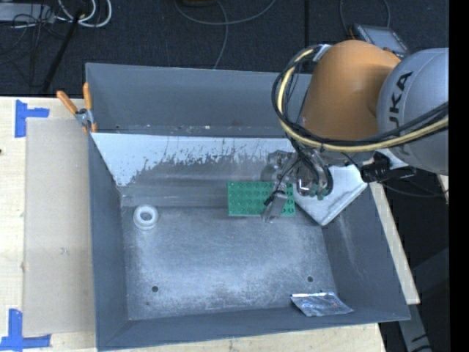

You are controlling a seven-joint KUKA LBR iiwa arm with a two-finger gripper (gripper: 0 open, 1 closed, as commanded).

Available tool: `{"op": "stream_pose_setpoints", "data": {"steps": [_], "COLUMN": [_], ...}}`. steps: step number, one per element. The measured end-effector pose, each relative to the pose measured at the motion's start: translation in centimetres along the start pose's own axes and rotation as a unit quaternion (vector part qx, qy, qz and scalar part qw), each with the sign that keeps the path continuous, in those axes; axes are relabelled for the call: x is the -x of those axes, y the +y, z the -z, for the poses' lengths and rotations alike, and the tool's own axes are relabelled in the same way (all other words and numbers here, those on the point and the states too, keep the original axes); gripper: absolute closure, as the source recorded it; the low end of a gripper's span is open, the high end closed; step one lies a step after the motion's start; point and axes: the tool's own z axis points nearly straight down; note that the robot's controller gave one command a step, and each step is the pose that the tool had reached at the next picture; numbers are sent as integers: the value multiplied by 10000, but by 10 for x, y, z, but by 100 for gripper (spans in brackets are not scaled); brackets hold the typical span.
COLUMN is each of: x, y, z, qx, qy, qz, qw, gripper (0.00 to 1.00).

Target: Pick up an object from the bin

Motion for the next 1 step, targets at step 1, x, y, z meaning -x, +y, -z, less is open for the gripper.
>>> {"op": "stream_pose_setpoints", "data": {"steps": [1], "x": [6], "y": [-11], "z": [162], "qx": [0], "qy": [-20], "qz": [816], "qw": [9967], "gripper": [100]}}
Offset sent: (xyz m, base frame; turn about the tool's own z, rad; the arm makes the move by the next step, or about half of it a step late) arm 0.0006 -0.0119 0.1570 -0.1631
